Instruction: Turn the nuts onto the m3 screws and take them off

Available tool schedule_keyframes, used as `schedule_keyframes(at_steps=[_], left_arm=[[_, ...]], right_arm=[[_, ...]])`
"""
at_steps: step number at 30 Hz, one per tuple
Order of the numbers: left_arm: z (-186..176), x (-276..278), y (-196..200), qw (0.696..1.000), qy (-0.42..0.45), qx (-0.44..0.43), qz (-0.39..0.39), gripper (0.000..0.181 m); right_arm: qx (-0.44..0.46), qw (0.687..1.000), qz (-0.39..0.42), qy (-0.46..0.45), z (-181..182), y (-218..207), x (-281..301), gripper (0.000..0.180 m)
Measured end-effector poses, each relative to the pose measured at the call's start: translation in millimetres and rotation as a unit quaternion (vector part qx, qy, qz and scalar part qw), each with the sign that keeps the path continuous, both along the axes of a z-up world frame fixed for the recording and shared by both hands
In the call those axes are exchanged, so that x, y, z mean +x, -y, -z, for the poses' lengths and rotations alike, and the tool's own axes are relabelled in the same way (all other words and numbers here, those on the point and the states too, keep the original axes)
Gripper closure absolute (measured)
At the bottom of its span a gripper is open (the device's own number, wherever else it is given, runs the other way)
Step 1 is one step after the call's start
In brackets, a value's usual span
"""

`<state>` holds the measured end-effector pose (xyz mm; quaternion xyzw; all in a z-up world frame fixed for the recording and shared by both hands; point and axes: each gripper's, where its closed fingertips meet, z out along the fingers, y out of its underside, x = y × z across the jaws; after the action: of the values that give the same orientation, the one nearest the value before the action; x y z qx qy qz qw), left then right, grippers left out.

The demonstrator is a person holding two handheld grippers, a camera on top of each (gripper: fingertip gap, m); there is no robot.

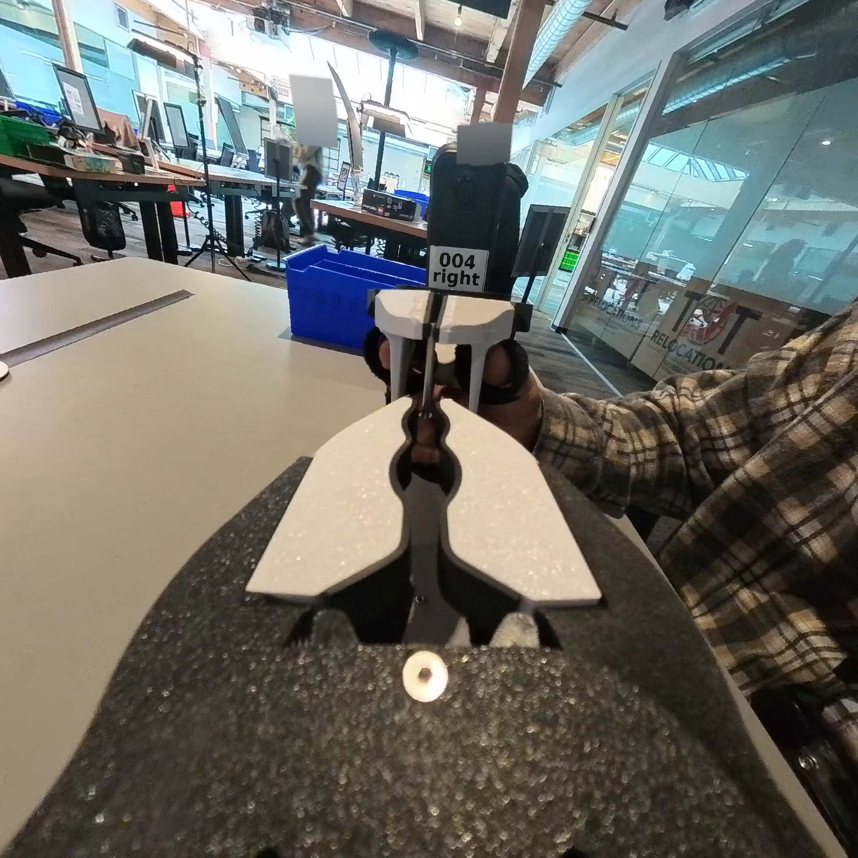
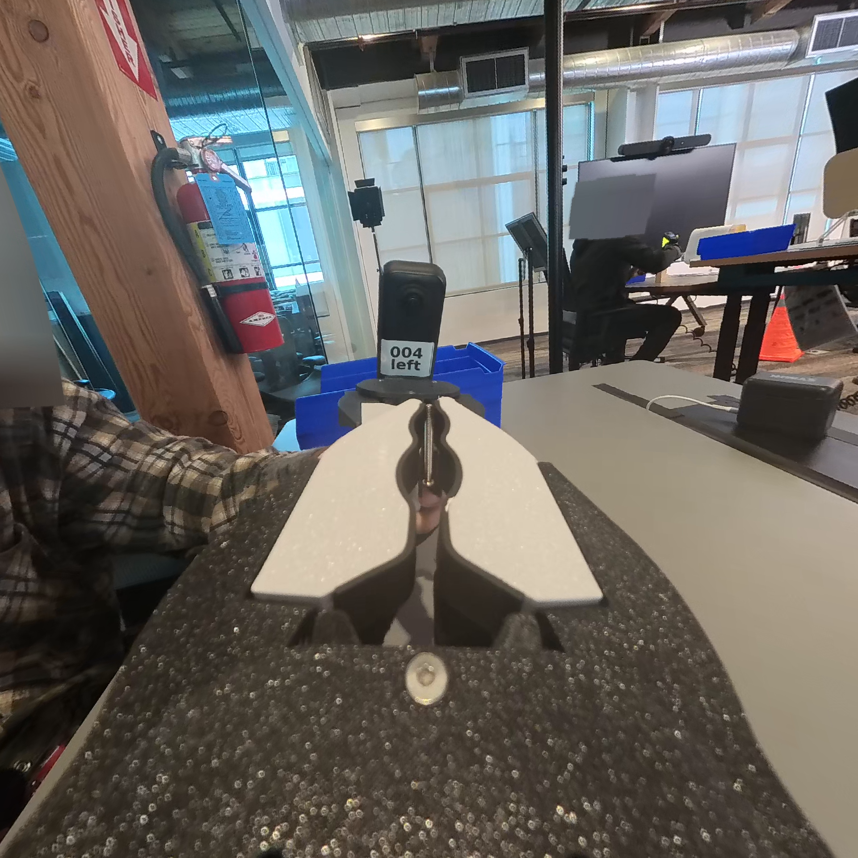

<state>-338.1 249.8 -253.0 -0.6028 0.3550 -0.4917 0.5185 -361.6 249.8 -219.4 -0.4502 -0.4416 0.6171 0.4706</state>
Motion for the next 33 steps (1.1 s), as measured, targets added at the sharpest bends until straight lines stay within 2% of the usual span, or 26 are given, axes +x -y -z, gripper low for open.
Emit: schedule_keyframes(at_steps=[11,14,18,20,23,26,29,33], left_arm=[[-2,-2,1,1.0,0.001,0.013,-0.008,0.177],[-4,-6,-1,1.0,0.017,0.005,-0.009,0.177],[-2,-19,-10,0.999,0.027,0.002,-0.032,0.177],[0,-28,-15,0.998,0.029,0.007,-0.047,0.177],[5,-42,-24,0.997,0.037,0.007,-0.068,0.177],[11,-54,-31,0.996,0.029,0.01,-0.086,0.177],[11,-61,-35,0.994,0.026,0.016,-0.103,0.177],[11,-70,-38,0.992,0.013,0.027,-0.125,0.177]], right_arm=[[-0.006,1.0,-0.001,-0.009,-1,-2,1,0.177],[-0.012,1.0,0.011,-0.007,1,-7,2,0.167],[-0.003,1.0,0.019,-0.009,-2,-11,9,0.166],[0.016,0.999,0.029,0.017,2,-14,14,0.168],[0.059,0.99,0.019,0.129,30,-13,22,0.175],[0.115,0.95,-0.007,0.289,76,-7,32,0.176],[0.178,0.883,-0.053,0.43,114,2,42,0.173],[0.225,0.802,-0.131,0.537,141,16,43,0.17]])
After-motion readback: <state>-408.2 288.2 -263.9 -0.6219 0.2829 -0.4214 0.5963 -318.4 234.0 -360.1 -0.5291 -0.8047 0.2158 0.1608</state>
